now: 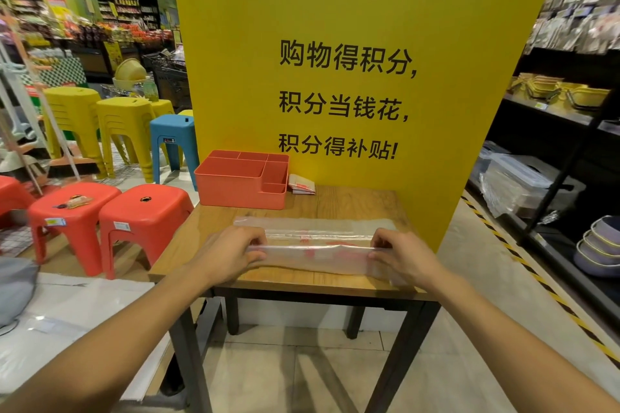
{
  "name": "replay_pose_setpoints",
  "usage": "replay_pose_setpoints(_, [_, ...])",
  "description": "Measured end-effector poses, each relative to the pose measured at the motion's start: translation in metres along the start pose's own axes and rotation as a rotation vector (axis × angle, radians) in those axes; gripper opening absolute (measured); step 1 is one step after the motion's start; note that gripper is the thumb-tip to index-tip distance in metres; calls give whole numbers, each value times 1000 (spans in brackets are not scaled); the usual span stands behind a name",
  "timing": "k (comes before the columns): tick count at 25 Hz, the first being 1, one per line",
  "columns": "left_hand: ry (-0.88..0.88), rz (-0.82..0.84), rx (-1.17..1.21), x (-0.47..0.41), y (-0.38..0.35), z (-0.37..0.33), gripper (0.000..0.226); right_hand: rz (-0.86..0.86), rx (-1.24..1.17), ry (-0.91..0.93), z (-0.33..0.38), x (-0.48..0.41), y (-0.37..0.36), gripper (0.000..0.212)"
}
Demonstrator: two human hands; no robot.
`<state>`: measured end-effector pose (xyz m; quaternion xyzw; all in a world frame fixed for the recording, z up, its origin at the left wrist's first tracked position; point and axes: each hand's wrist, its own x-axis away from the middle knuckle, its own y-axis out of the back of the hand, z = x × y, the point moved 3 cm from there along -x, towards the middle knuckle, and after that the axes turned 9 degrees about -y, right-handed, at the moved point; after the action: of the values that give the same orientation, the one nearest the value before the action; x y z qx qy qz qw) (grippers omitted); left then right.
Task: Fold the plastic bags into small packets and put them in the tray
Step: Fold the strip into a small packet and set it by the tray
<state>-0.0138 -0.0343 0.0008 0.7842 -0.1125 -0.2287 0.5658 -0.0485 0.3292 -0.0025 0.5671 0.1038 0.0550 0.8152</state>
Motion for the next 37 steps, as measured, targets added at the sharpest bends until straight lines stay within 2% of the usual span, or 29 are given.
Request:
replay_pose_setpoints(2, [-16, 26, -26, -2, 9, -1, 14, -34, 16, 9, 0, -2, 5, 10])
replay_pose_setpoints(5, [-60, 92, -171, -4, 8, -9, 49, -81, 30, 19, 2, -5, 6, 17])
replay_pose_setpoints(7, [-73, 91, -188, -2, 1, -11, 61, -82, 38, 21, 2, -4, -3, 29])
replay_pose_setpoints(9, [-169, 6, -197, 6, -5, -13, 62, -137, 59, 53, -1, 2, -12, 32])
replay_pose_setpoints(12, [-364, -29, -266, 22, -20, -16, 49, -168, 123, 214, -7, 12, -24, 18])
replay_pose_setpoints(15, [-339, 81, -276, 32, -34, -13, 62, -50, 131, 293, -13, 16, -31, 39])
replay_pose_setpoints(19, [-342, 94, -347, 36, -38, -12, 82, -89, 117, 287, -17, 31, -30, 45])
replay_pose_setpoints(23, [-290, 157, -326, 44, -46, -14, 88, 20, 181, 264, -21, 48, -36, 80])
replay_pose_setpoints(24, [-282, 157, -331, 45, -48, -13, 87, 37, 193, 260, -23, 51, -38, 79])
replay_pose_setpoints(26, [-279, 143, -339, 47, -50, -10, 76, 12, 182, 261, -27, 56, -40, 65])
replay_pose_setpoints(29, [-269, 124, -240, 47, -47, -11, 43, -75, 134, 266, -28, 62, -34, 39])
replay_pose_setpoints(31, [-249, 124, -171, 45, -39, -12, 33, -97, 115, 247, -27, 63, -27, 45])
replay_pose_setpoints(34, [-223, 93, -183, 41, -28, -7, 31, -102, 111, 220, -24, 63, -19, 54])
replay_pose_setpoints(37, [-164, 112, -165, 34, -17, -4, 22, -88, 125, 135, -26, 54, -12, 48])
